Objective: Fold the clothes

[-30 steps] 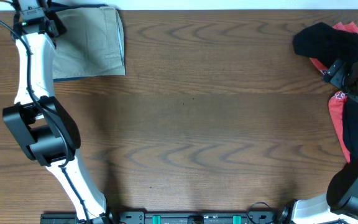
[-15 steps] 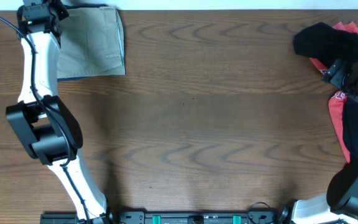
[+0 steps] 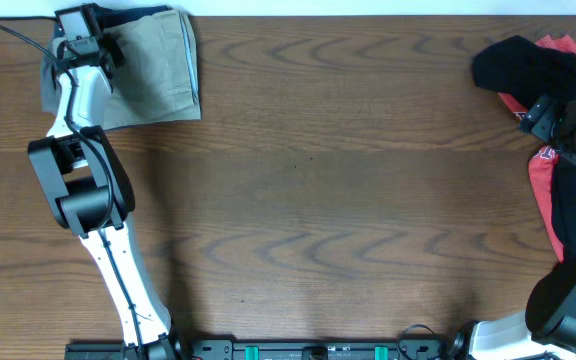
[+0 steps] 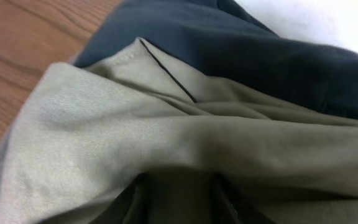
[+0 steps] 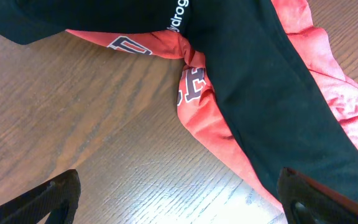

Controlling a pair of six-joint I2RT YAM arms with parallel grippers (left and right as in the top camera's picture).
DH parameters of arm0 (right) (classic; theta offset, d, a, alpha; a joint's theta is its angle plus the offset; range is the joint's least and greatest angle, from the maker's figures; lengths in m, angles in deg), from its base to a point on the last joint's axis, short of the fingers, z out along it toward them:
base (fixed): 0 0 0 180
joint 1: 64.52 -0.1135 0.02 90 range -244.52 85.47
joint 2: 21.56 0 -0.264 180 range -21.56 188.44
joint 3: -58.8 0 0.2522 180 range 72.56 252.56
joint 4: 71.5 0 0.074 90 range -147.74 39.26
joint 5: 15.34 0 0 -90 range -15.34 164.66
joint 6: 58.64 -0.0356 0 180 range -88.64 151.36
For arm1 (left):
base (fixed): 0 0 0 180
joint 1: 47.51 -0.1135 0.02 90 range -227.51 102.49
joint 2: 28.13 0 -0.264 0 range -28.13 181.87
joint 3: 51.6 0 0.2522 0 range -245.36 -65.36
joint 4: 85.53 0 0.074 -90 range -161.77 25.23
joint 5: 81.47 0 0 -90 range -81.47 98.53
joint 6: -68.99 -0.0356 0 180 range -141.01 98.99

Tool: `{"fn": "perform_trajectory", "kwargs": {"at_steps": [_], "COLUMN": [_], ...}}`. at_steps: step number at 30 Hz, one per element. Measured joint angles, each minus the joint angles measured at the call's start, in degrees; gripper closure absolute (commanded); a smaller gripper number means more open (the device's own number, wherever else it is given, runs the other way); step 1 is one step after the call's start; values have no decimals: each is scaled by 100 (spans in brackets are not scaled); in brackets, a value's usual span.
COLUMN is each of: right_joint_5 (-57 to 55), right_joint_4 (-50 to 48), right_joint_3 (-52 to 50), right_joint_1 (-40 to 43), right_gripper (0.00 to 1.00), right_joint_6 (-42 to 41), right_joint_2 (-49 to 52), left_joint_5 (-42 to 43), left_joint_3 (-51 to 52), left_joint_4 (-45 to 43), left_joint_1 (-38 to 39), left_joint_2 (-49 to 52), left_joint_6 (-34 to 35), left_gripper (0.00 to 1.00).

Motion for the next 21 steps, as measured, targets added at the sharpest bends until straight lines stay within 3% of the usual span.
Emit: {"fn": "perform_trajectory", "kwargs": {"at_steps": [5, 8, 12, 21], "right_joint_5": [0, 0, -2, -2], "right_joint_4": [0, 0, -2, 0], "right_joint_3": [0, 0, 0, 0], "right_joint_1": [0, 0, 0, 0], "right_gripper": [1, 1, 1, 1], "right_joint_6": [0, 0, 0, 0], "right_joint_2": [0, 0, 0, 0], "left_joint_5": [-50, -109, -138, -118], "left_joint_3": [0, 0, -2, -57], "left_joint_4": [116, 284, 621, 2573], "left_joint_1": [-13, -20, 2, 317], "left_joint_2": [-214, -553, -1261, -2367], "left_joint_6": [-68, -138, -125, 190], "left_gripper": [57, 22, 0, 2]}}
